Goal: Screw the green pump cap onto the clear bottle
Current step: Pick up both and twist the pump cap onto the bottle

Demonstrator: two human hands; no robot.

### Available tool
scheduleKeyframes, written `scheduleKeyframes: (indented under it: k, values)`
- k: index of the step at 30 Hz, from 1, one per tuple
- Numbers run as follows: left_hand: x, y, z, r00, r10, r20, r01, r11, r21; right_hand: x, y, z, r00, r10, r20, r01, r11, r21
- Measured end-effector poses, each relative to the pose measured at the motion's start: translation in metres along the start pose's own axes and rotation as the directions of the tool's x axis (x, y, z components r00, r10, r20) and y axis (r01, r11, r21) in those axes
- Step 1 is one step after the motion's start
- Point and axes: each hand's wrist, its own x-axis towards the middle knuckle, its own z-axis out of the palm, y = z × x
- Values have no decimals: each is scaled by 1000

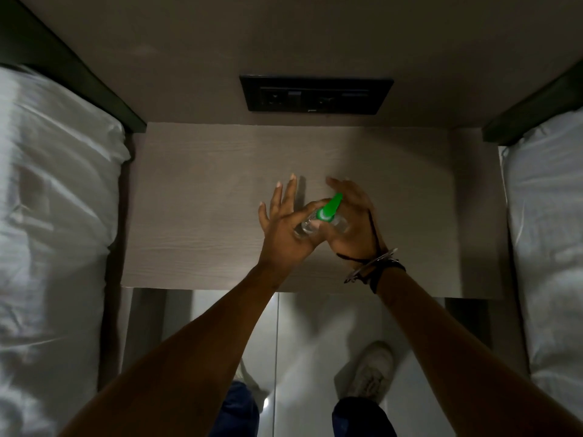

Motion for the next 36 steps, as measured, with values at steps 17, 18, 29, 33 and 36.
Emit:
scheduleKeyframes:
  k: [17,18,29,33,36]
  values:
    - [1,2,-1,1000,-11,-1,11,1000,9,-1,6,8,989,115,-89,-107,990,89]
    - [1,1,-1,1000,-16,4,16,1000,-2,-3,7,9,994,100,-50,-94,990,105]
    - [3,-8,4,999,-33,33,33,999,12,-7,4,7,995,82,-64,-81,997,21]
    - [7,-8,0,995,-12,99,14,1000,-19,-7,7,2,1000,-3,-17,3,1000,27]
    - [12,-6,-4,993,-17,116,19,1000,-20,-2,3,6,997,46,-67,-48,999,-18]
